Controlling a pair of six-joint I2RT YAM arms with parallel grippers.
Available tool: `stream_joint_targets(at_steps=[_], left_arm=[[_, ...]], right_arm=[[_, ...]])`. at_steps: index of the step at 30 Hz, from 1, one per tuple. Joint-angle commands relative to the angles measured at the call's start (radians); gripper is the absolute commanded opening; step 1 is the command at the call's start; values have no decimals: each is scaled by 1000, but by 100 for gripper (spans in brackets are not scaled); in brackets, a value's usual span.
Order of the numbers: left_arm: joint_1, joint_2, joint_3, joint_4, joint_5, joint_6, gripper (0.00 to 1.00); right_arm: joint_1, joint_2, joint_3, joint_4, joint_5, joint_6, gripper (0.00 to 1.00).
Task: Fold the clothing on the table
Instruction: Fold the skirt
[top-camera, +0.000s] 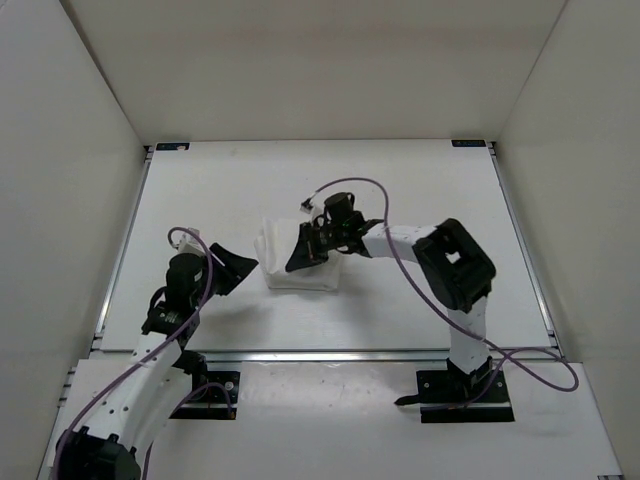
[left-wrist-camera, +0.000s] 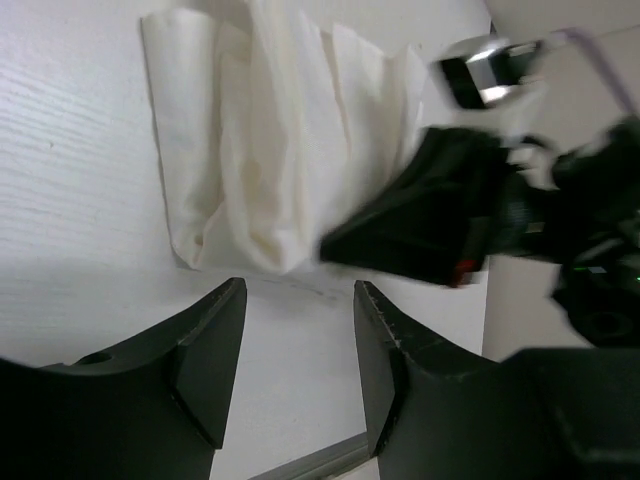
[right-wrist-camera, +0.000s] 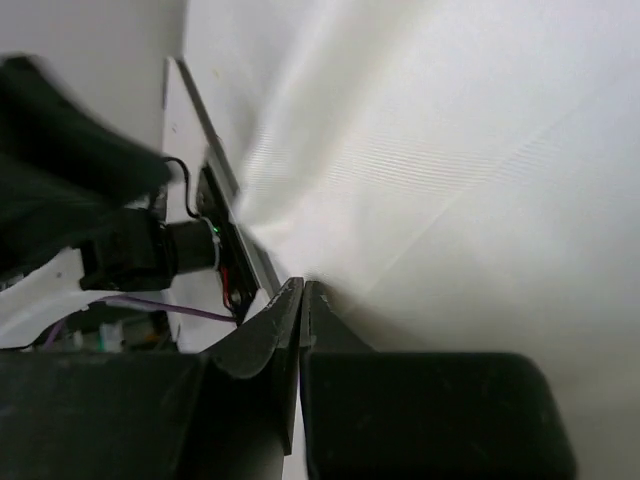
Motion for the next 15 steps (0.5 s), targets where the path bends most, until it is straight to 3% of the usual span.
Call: stream_joint_targets(at_steps=[1,5,7,8,9,15], left_arm=[[2,-40,117,-150,-84,72,58],[3,-50,169,-193,-83,129,60],[8,-37,186,-199,-57,152,66],[14,-31,206,-199,-21,183,75],[26,-15,217,-205,27,209,98],[62,132,385,-317,191,368,99]], right_arm=[[60,121,53,67,-14,75,0],[98,241,190,-175,144,-33,0],[105,231,249,-241,158,-79,0],[97,193,263,-260,151,-93,0],[92,141,280,-278,152,-105,0],[-20,-200,202,-358,233,-188,1]])
